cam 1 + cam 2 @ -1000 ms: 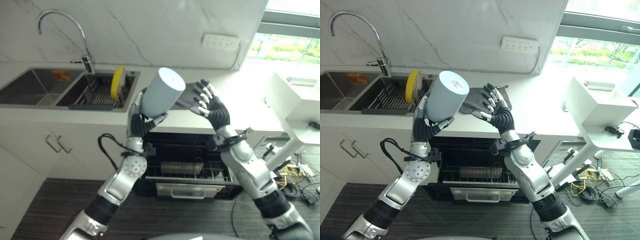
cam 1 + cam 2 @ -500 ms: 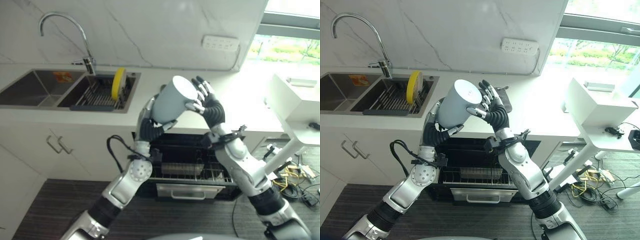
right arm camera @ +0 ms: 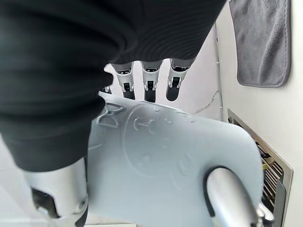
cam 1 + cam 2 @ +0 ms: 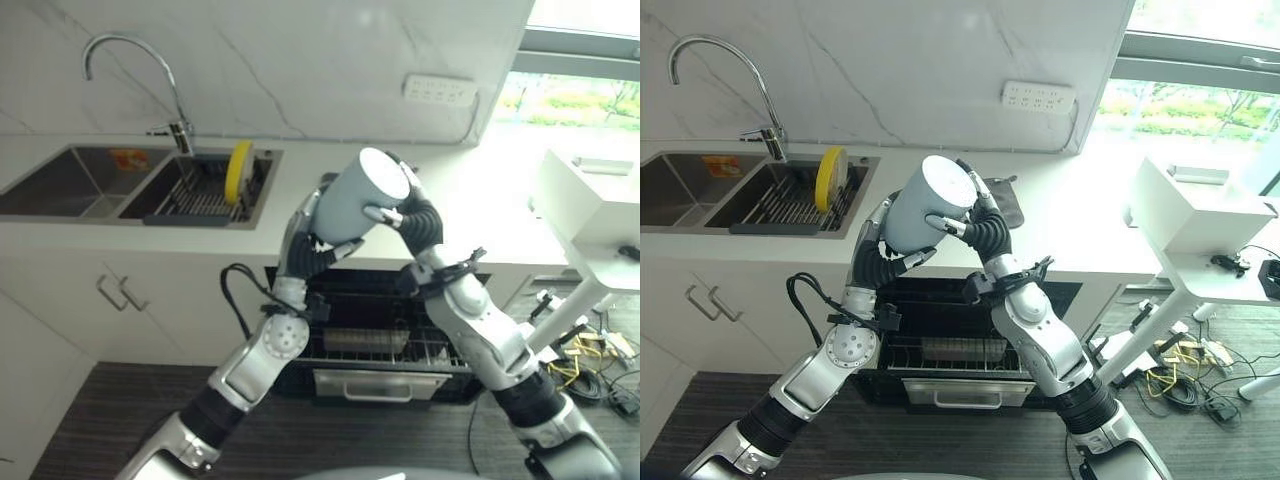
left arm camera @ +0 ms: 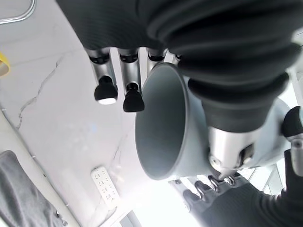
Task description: Place the dishes in the dishwasher.
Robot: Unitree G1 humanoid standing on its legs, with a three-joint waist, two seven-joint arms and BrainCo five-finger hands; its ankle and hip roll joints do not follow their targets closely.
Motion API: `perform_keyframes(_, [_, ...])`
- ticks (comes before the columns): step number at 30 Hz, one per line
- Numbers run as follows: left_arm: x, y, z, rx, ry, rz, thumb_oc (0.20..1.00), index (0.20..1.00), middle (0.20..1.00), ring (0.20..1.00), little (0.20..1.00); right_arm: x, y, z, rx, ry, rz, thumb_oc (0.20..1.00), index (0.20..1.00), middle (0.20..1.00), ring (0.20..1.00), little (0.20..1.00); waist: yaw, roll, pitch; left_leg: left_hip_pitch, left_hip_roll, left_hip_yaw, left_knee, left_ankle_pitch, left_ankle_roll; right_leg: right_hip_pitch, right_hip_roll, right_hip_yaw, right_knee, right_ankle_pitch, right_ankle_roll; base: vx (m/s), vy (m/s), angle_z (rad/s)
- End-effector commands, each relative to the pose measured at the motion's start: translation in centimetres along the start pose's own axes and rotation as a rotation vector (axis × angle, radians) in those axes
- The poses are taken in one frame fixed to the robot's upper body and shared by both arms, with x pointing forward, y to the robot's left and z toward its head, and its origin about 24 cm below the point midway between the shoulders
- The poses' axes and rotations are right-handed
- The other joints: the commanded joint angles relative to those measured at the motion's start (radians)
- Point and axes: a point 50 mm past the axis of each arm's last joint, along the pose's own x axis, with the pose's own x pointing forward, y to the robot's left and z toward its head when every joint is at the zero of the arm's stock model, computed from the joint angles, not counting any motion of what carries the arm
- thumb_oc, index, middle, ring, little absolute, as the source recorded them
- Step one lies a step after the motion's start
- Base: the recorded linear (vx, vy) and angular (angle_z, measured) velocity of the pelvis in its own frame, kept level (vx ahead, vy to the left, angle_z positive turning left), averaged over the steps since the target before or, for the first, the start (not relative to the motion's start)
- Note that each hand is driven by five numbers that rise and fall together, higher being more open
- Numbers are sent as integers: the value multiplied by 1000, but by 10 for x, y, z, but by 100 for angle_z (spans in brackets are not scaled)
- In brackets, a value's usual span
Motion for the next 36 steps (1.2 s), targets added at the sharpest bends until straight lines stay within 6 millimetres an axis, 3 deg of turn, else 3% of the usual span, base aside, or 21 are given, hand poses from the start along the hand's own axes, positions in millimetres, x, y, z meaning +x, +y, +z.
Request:
perform_keyframes(1, [30, 4, 29, 16, -191, 5, 200, 200, 200, 200, 200, 17, 9, 29, 28, -126, 55, 1000, 1000, 1000, 1000, 1000, 18, 0, -6, 6, -4, -31, 0, -30, 28, 28, -60, -67, 7, 1, 53, -32, 8, 0])
perform_keyframes(24, [30, 0, 34, 0, -178, -50, 200, 200, 200, 200, 200, 17, 9, 34, 40, -156, 27, 1000, 1000, 1000, 1000, 1000, 17, 2, 6, 2, -11, -35, 0, -25, 33, 21, -58, -63, 7, 7, 50, 6, 1, 0])
perform_keyframes(25, [30, 0, 34, 0, -177, -51, 200, 200, 200, 200, 200, 17, 10, 36, 41, -163, 27, 915, 915, 915, 915, 915, 17, 3, 7, 3, -11, -35, 0, -24, 33, 22, -58, -63, 7, 7, 50, 0, 0, 0])
perform_keyframes(26, [30, 0, 34, 0, -177, -52, 200, 200, 200, 200, 200, 17, 10, 37, 37, -173, 30, 526, 526, 526, 526, 526, 17, 3, 7, 3, -11, -34, 0, -24, 34, 22, -58, -63, 7, 7, 49, 30, 8, 0])
perform_keyframes(27, [30, -1, 33, 0, -177, -54, 200, 200, 200, 200, 200, 17, 10, 39, 36, -189, 34, 200, 200, 200, 200, 200, 17, 3, 8, 3, -12, -34, 0, -25, 34, 22, -58, -63, 7, 7, 49, 0, 0, 0])
perform_keyframes(36, [26, -4, 34, -3, -193, -50, 200, 200, 200, 200, 200, 15, 13, 47, 12, -243, 42, 200, 200, 200, 200, 200, 17, 1, 10, 3, -14, -35, 0, -28, 37, 21, -57, -57, 7, 6, 48, 7, 2, 0])
